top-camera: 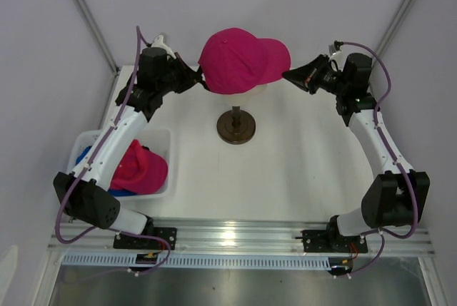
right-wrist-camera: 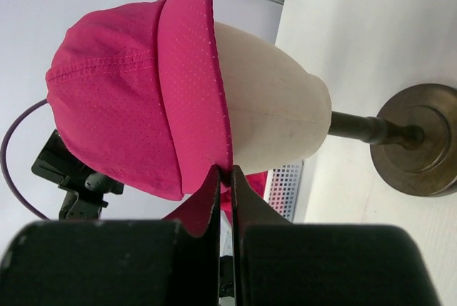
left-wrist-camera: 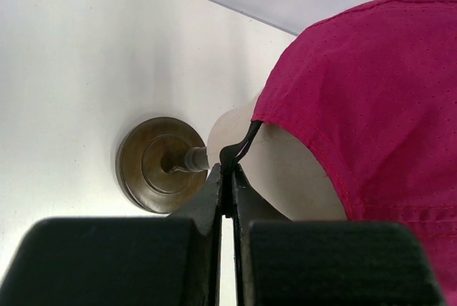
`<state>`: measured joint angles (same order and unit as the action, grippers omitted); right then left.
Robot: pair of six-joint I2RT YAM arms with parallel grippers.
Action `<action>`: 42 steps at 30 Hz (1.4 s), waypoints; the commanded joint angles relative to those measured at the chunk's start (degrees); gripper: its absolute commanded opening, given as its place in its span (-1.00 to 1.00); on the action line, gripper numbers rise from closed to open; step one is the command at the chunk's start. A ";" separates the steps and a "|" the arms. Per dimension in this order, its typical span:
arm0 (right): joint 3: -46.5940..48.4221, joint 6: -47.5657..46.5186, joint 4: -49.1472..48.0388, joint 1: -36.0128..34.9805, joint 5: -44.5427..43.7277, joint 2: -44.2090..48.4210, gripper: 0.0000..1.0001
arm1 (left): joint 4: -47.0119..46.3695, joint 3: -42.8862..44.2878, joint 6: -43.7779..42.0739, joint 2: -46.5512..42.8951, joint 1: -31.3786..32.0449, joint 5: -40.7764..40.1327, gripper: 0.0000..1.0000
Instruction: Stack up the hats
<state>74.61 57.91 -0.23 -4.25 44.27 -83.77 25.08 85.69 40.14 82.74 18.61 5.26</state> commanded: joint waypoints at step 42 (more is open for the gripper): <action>24.44 -7.73 2.52 3.55 8.90 -15.72 0.58 | -5.39 -0.87 -2.61 5.33 -0.42 4.41 -0.99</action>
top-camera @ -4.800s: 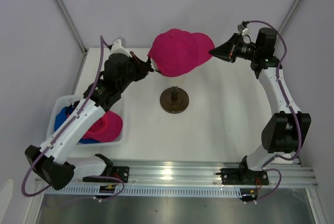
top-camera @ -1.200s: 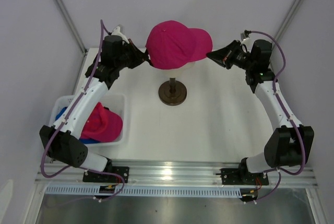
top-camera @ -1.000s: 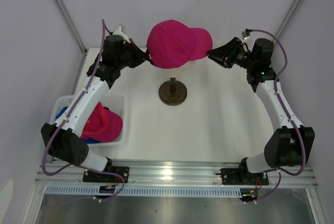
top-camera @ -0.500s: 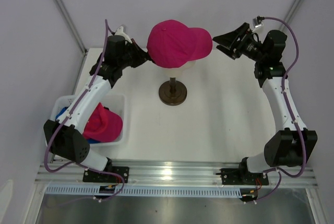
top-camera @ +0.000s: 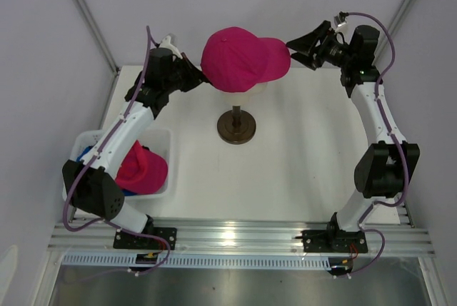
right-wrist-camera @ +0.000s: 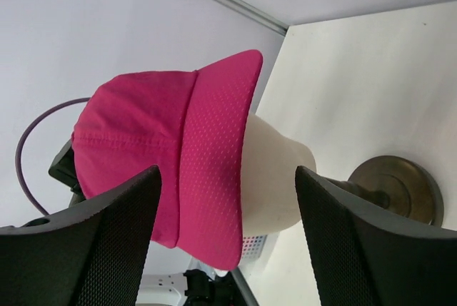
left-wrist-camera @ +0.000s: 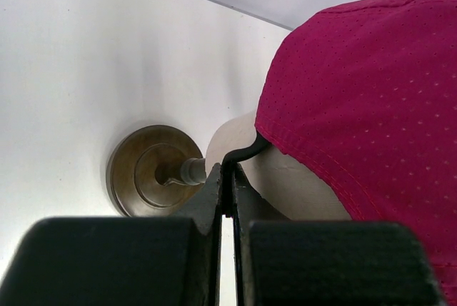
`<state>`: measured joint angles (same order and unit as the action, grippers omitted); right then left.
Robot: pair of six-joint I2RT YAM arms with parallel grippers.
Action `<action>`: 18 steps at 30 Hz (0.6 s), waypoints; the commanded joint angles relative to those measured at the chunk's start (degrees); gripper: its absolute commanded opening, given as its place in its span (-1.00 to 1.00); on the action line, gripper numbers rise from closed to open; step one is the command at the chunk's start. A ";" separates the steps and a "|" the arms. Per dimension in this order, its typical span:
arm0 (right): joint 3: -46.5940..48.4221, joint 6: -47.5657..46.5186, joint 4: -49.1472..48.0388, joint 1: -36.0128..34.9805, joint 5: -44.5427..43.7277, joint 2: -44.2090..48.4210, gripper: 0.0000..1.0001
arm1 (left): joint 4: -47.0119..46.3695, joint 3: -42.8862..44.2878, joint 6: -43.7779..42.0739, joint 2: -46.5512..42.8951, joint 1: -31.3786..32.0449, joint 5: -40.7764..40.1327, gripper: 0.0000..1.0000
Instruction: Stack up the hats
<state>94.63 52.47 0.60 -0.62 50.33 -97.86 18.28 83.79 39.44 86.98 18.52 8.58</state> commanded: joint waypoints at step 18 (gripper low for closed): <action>6.01 -5.45 5.82 -2.19 3.64 -1.28 -0.37 | 2.90 1.29 -3.06 0.91 -0.33 -1.28 -0.99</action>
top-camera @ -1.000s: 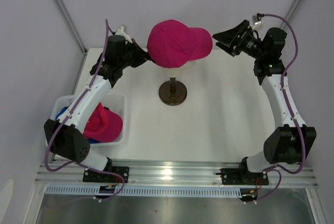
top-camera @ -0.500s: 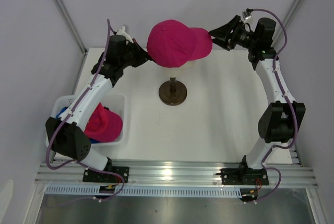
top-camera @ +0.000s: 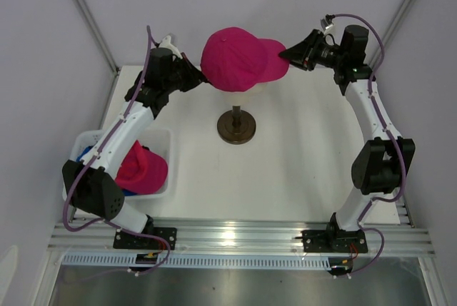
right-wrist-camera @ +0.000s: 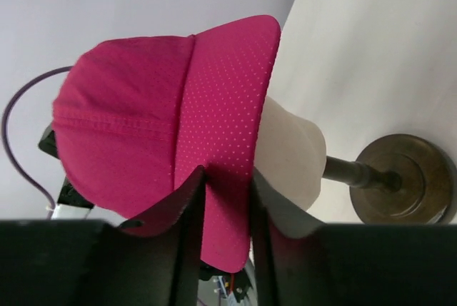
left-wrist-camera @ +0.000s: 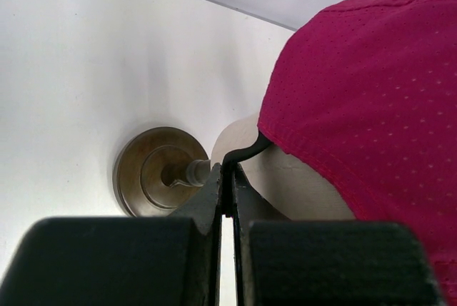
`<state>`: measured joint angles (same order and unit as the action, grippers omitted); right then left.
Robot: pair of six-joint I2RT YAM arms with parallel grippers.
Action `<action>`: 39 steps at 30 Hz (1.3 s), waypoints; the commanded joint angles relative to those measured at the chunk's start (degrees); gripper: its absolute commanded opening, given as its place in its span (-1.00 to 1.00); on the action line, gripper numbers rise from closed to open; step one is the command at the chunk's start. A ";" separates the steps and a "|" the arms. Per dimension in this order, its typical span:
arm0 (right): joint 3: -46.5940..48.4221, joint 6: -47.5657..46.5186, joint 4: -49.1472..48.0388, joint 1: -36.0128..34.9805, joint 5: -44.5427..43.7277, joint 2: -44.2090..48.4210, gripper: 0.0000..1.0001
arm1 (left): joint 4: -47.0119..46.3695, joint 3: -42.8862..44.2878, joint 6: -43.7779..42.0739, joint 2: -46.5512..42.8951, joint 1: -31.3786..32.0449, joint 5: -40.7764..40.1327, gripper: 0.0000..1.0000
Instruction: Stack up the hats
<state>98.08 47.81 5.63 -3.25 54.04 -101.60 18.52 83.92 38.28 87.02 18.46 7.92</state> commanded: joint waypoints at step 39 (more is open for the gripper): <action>-9.23 22.68 4.48 2.10 -2.98 7.21 -1.00 | 8.55 3.88 -1.28 0.08 -3.78 4.12 -0.99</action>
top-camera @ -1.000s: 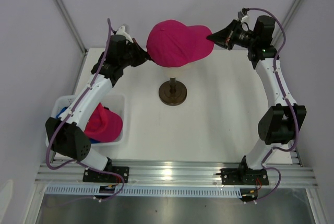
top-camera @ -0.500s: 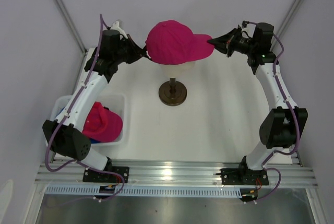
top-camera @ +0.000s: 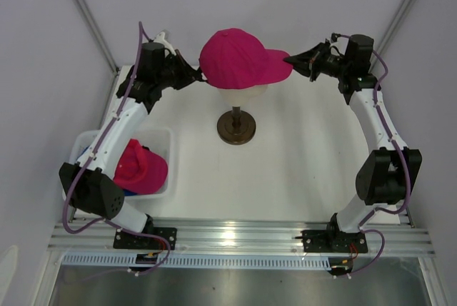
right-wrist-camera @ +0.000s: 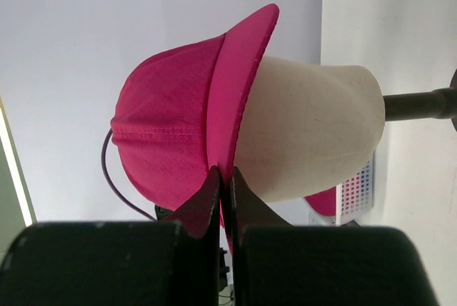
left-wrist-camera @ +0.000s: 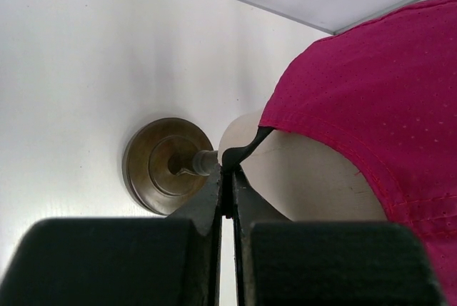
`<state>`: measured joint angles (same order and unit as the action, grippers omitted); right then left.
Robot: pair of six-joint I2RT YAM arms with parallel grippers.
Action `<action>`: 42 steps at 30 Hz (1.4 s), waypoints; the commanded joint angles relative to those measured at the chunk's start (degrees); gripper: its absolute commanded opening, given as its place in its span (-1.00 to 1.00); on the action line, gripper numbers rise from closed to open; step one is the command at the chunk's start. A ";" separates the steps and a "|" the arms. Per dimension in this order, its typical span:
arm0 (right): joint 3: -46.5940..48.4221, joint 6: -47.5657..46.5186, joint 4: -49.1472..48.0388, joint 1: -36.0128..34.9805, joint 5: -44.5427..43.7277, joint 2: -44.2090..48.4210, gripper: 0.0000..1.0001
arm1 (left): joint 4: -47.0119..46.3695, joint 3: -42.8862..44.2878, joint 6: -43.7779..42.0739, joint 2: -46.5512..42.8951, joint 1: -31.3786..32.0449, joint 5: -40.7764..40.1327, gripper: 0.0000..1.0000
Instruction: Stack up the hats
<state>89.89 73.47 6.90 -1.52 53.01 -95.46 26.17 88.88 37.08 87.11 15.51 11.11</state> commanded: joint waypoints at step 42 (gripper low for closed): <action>-25.81 -44.64 14.29 -11.11 -11.59 42.81 0.99 | 30.60 -35.44 -1.14 -42.82 -45.19 -14.64 0.96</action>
<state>65.08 32.25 24.91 -7.73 46.72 -53.52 60.47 54.30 34.63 42.98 -25.30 -8.64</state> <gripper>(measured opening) 0.993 0.984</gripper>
